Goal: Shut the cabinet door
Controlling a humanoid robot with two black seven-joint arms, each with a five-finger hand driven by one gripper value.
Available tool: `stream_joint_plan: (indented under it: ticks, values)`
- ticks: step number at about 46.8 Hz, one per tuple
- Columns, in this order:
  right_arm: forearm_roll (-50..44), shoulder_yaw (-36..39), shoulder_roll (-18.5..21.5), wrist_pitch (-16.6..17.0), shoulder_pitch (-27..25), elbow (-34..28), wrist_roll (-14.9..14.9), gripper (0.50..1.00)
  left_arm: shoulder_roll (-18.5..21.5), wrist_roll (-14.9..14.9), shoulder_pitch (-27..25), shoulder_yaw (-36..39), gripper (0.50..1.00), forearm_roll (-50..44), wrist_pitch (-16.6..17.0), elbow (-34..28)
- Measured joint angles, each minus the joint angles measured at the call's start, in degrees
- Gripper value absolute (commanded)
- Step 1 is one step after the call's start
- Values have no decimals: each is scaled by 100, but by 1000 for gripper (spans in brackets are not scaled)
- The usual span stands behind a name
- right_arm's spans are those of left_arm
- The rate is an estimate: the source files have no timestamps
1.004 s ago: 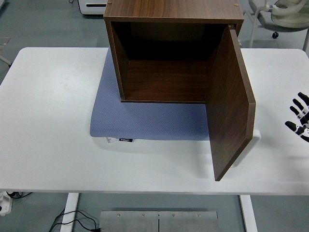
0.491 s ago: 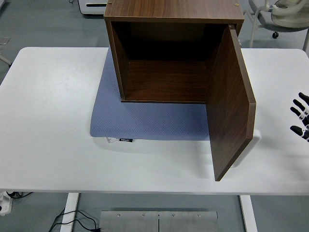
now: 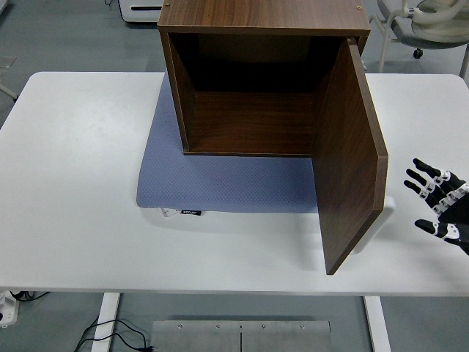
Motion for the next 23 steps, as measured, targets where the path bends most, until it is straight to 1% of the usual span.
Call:
stream_joint_plan:
  ticks: [5, 14, 23]
  values:
    - [-109, -37, 16, 79, -42, 122, 0, 1000, 0, 2, 0, 0, 1000, 0, 0, 0]
    - [-359, -124, 126, 103, -46, 261, -19, 1000, 0, 3, -3, 0, 1000, 0, 0, 1]
    - [-521, -147, 294, 203, -28, 310, -224, 1000, 0, -1, 1, 0, 1000, 0, 0, 1]
